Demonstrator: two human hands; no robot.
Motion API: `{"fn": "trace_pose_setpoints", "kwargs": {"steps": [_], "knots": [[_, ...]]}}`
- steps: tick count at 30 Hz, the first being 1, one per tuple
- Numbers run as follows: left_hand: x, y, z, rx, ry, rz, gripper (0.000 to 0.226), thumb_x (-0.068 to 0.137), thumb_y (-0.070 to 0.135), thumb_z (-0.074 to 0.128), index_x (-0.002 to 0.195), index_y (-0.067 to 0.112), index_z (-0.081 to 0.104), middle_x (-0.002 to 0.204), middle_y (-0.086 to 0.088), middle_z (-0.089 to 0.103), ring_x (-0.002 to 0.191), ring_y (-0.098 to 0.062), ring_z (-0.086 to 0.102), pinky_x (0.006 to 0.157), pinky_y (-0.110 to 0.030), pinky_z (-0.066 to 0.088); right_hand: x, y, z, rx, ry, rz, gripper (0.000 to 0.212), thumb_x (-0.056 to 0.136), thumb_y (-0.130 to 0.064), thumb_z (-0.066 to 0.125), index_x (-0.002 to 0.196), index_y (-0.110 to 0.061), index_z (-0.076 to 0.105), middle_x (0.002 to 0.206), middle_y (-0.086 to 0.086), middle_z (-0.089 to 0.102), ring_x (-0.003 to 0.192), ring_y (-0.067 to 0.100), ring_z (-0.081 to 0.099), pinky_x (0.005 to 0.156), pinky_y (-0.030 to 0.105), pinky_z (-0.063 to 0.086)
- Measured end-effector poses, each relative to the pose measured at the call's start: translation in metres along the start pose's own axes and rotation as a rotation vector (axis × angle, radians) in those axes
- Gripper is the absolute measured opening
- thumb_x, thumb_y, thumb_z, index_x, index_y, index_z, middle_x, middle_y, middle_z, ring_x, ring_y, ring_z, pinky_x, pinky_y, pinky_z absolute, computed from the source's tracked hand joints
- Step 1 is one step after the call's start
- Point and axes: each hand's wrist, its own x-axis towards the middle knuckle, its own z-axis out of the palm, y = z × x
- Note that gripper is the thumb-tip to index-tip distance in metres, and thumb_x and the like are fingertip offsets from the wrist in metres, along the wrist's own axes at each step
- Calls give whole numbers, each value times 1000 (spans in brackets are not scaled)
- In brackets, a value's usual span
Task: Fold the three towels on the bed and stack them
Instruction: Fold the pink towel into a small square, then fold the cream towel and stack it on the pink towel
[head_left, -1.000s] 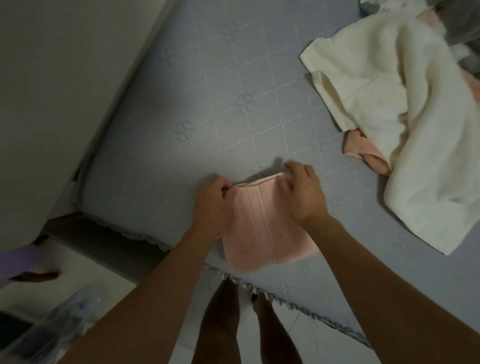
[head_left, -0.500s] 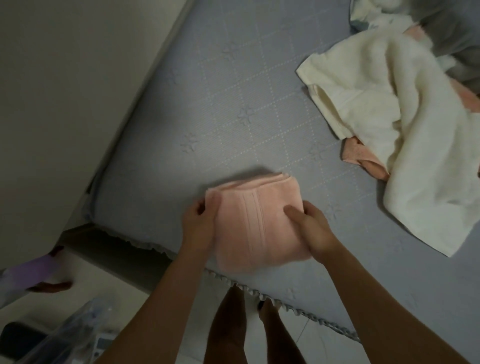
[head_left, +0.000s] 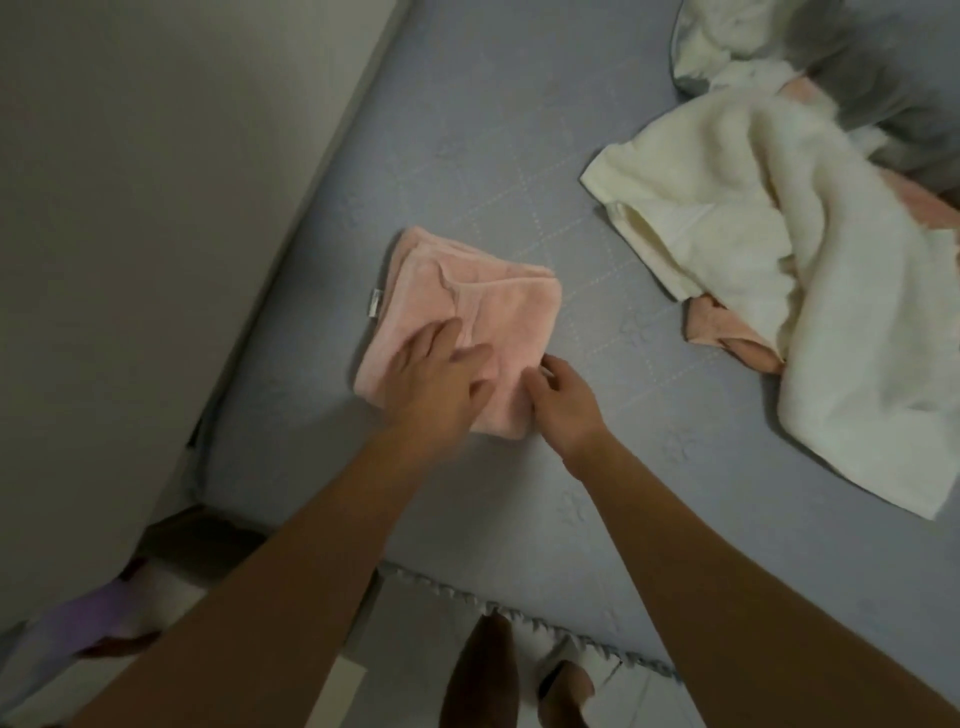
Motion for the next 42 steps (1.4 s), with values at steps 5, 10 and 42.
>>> {"fn": "trace_pose_setpoints", "kwargs": {"steps": [5,10,42], "knots": [[-3,12,9,-29,51,-71,39,87,30,60,126,25,62,153,-8,39,142,-29,31,113,-43,25,-22,57,-41,-305,-80,-12,48,100,-27,48,146,-17,41,142,6,53,129,24,51,105,29,35],[-16,65,11,-71,75,31,48,81,18,62,129,17,60,152,-12,41,142,-30,33,115,-44,25,-45,107,-109,-250,53,155,46,99,-25,51,143,-11,46,138,11,57,125,26,54,102,27,37],[-11,329,135,-382,-693,-365,34,69,19,73,102,10,72,96,-2,68,92,-19,67,64,-22,47,28,186,-378,-25,519,44,57,89,-25,58,143,-13,43,143,10,50,131,29,46,111,46,34]]}}
